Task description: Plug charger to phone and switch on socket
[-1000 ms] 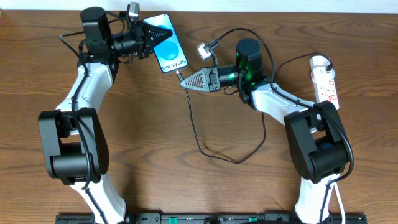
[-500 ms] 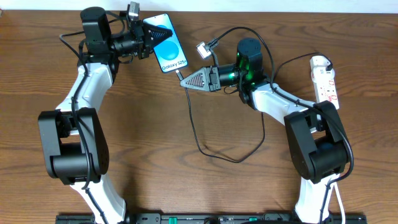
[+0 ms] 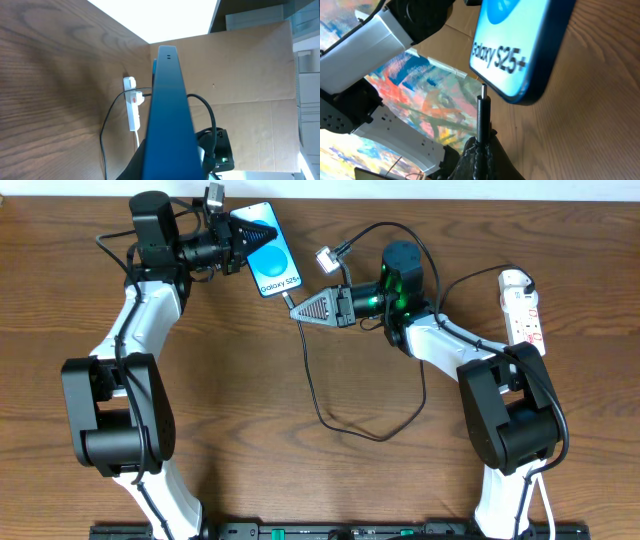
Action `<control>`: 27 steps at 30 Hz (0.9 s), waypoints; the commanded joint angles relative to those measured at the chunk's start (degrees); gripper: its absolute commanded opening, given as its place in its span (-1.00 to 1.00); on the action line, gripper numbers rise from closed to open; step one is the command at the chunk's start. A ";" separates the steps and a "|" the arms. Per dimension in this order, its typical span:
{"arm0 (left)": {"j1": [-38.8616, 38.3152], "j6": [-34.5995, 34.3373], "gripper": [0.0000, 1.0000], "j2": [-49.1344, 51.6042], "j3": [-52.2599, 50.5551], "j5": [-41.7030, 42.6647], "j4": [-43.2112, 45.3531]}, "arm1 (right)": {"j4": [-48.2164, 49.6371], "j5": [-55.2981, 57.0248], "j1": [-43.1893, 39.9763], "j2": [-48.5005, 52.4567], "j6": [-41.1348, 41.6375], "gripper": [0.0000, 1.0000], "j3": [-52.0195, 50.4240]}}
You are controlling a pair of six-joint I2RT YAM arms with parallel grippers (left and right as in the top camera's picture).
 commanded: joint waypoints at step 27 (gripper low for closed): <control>0.20 0.09 -0.86 -0.59 0.52 1.40 0.50 | 1.79 2.60 -0.33 0.09 11.87 -0.98 -0.37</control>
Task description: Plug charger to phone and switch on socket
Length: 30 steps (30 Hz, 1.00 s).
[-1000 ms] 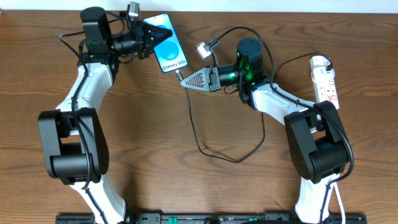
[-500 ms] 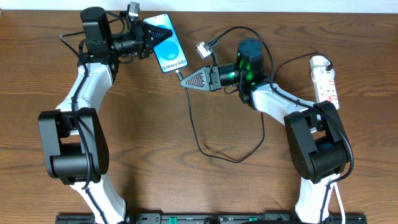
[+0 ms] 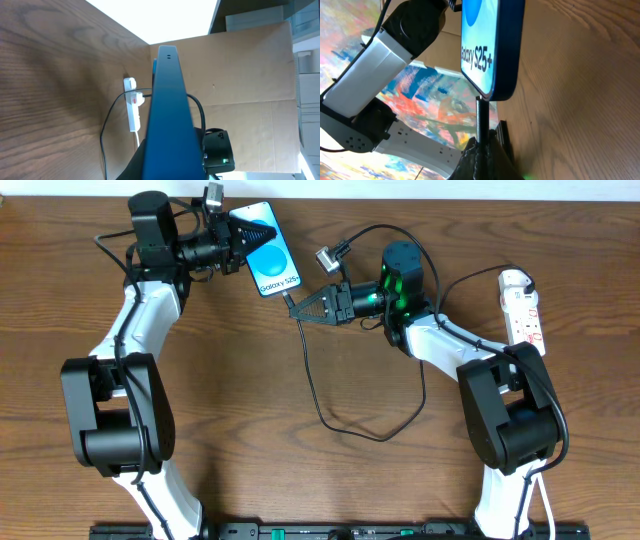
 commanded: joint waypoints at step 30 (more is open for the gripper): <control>0.15 -5.40 -0.85 -0.59 0.52 1.01 3.87 | 2.43 4.02 0.57 0.09 0.63 -0.99 -0.37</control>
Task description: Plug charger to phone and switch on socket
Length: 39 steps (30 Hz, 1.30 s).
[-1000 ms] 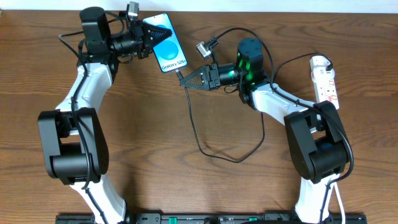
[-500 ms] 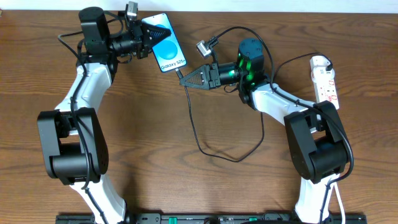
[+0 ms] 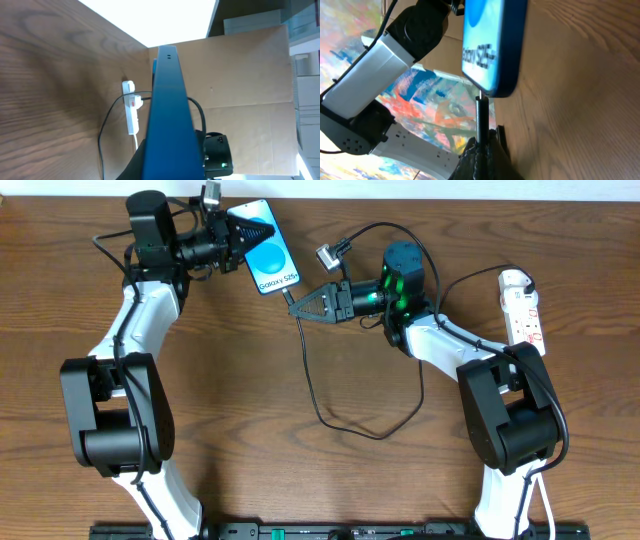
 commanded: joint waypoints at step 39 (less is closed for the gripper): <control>-0.07 -10.99 -0.86 -0.59 0.52 -0.92 12.02 | 12.37 0.70 -1.14 0.09 9.79 -0.98 -0.31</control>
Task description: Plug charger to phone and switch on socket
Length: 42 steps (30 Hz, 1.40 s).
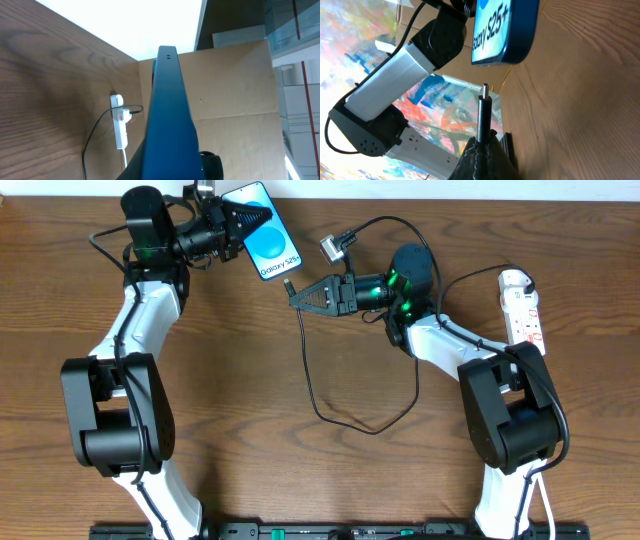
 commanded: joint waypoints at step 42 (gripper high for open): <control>-0.76 1.70 -0.85 -0.59 0.52 1.29 0.59 | 0.44 -1.31 -0.79 0.02 -0.31 -0.98 0.00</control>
